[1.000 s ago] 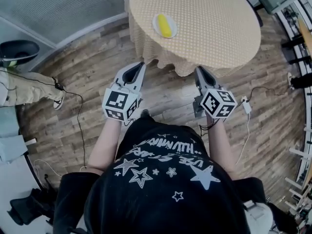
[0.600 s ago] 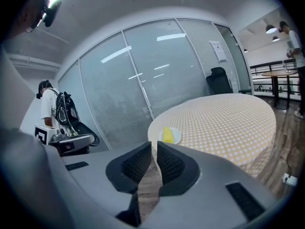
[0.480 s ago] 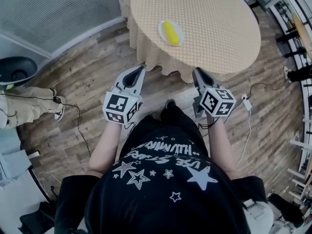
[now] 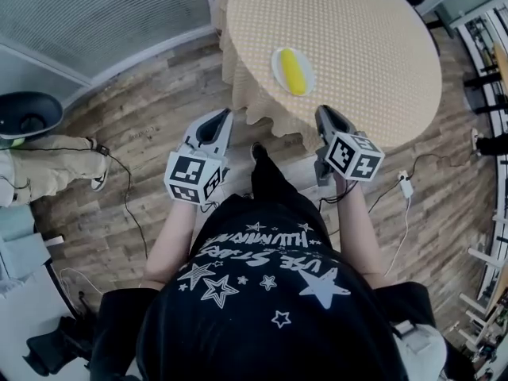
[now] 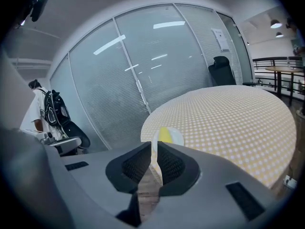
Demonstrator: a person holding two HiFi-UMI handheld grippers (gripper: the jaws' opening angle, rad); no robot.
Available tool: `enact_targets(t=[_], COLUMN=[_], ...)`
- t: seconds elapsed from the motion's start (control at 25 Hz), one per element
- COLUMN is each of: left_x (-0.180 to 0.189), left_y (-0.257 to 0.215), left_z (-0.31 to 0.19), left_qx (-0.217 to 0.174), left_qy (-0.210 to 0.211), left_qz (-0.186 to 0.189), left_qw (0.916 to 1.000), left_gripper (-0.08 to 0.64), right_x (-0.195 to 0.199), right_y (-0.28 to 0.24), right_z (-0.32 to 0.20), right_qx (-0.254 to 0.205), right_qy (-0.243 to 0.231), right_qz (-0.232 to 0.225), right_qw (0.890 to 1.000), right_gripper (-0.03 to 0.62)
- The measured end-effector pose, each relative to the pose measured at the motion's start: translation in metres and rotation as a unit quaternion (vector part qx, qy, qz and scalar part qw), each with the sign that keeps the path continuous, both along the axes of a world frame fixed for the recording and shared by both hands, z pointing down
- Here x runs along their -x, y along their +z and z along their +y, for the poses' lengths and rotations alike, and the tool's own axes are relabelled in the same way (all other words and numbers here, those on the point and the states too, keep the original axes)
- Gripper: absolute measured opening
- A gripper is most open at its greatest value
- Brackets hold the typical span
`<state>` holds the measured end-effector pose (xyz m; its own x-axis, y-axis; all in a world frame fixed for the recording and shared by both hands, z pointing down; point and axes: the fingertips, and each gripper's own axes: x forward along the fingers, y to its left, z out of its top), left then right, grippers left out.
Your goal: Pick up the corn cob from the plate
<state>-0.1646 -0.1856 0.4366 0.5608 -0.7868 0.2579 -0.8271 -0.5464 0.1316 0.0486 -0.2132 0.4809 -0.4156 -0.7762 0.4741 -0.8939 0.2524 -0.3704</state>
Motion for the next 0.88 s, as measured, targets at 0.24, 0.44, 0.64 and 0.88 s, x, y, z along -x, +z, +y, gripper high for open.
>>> enact_targets(t=[0.24,0.44,0.64,0.88], left_x=[0.004,-0.005,-0.002,0.002], left_y=[0.002,0.004,0.007,0.017], left_z=[-0.042,-0.074,-0.098,-0.119], left_qx=[0.008,0.014,0.022,0.036], left_qy=[-0.019,-0.022,-0.033,-0.047], left_qz=[-0.001,-0.008,-0.010,-0.019], left_qw=[0.9998,0.9996,0.9992,0.9980], left_gripper=[0.008,0.008,0.008,0.008], right_x=[0.019,0.032,0.046,0.053], right_y=[0.010,0.023,0.043,0.065], right_z=[-0.046,-0.077,-0.103,-0.128], right_qx=[0.022,0.055,0.102,0.155], right_qy=[-0.034,-0.067,-0.089,-0.095], right_qz=[0.000,0.003,-0.010,-0.011], right_qw=[0.999,0.996,0.991,0.983], right_gripper=[0.038,0.038,0.052,0.160])
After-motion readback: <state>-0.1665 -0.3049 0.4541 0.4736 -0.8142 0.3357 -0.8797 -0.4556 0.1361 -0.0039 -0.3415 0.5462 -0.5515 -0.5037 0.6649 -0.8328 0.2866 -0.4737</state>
